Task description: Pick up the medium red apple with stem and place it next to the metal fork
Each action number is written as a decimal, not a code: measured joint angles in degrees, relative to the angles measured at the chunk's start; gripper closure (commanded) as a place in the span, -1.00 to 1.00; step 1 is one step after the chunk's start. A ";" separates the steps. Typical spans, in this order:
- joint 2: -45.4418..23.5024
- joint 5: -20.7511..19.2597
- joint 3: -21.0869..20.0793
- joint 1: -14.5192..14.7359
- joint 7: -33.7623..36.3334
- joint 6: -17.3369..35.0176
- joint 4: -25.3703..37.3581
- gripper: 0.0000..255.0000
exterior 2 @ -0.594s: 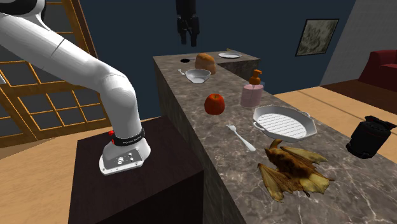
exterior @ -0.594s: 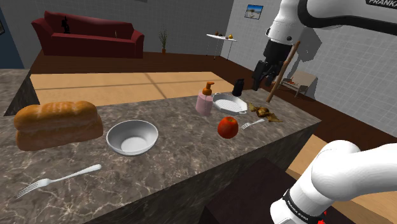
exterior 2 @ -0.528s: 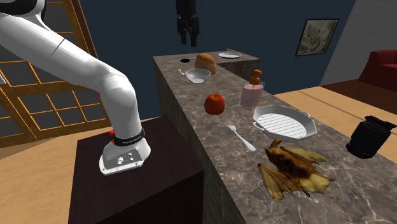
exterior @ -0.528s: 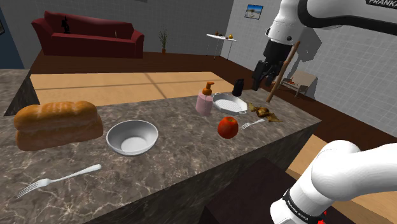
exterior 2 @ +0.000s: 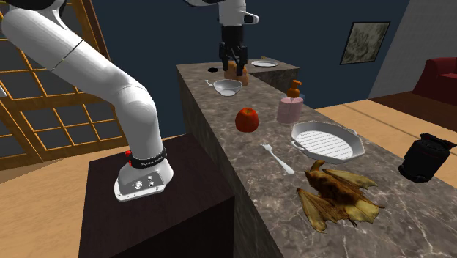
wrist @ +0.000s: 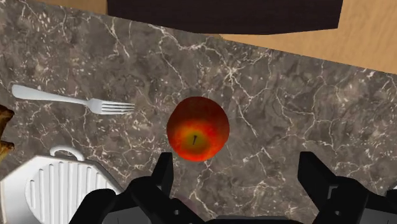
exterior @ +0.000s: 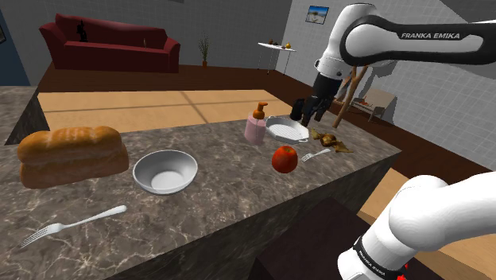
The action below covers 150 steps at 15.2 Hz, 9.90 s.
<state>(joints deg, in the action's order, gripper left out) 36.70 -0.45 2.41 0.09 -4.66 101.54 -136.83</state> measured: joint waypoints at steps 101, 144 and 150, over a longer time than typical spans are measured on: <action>-32.35 5.57 -23.81 16.38 32.74 1.68 33.22 1.00; -64.88 -10.65 -29.30 30.86 54.72 12.52 52.57 1.00; -65.12 -10.87 -29.14 30.63 54.85 15.05 50.24 1.00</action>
<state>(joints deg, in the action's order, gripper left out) -28.42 -11.32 -26.73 30.72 50.19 116.59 -86.59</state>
